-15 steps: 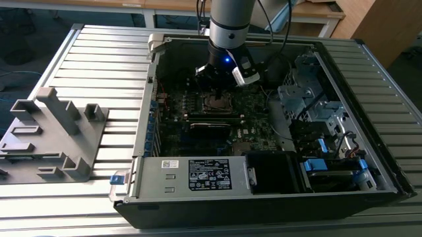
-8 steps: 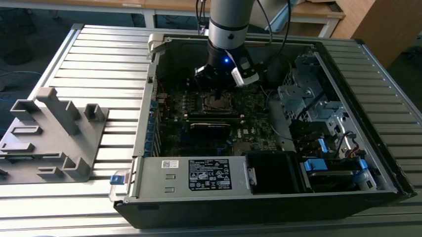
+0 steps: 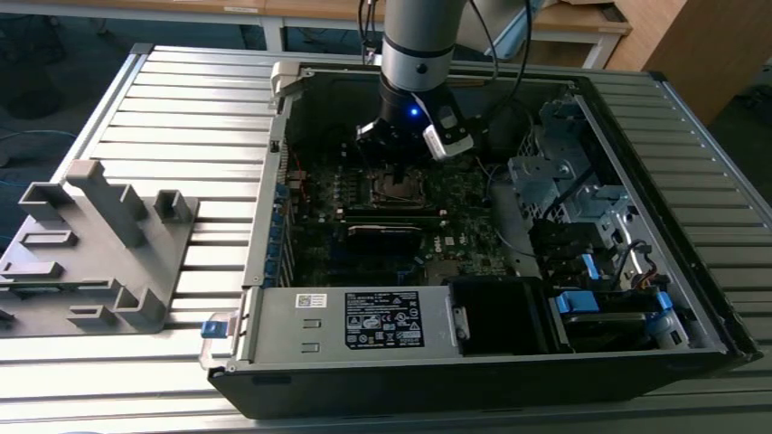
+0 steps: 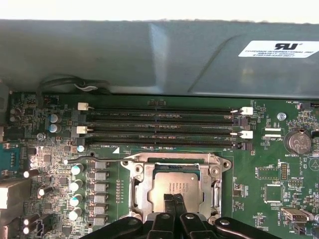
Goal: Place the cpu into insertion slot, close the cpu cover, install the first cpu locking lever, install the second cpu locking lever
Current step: 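Close the cpu cover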
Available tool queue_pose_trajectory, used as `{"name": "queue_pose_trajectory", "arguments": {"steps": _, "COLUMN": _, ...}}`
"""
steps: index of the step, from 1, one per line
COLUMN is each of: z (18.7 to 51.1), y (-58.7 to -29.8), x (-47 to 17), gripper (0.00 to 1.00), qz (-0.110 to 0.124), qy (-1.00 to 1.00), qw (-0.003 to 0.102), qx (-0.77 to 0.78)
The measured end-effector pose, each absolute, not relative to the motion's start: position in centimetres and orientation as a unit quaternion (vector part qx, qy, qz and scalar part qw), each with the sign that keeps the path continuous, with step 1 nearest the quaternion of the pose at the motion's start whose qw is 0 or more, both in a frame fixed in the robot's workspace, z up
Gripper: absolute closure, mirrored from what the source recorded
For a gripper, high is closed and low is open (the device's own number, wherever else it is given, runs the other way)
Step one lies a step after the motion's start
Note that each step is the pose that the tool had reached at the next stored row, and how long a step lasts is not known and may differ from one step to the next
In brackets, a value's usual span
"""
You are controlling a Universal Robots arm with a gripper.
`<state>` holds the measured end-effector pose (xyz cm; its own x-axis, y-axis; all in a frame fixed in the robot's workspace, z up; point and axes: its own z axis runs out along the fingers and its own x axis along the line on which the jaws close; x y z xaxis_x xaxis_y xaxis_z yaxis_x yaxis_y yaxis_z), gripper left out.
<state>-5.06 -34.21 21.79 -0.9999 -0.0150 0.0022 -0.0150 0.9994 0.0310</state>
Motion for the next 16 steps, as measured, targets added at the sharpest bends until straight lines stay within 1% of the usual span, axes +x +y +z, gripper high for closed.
{"name": "queue_pose_trajectory", "arguments": {"steps": 16, "z": 21.7, "y": -34.21, "x": -5.27, "gripper": 0.89, "qz": -0.016, "qy": -1.0, "qw": 0.001, "qx": 0.008}}
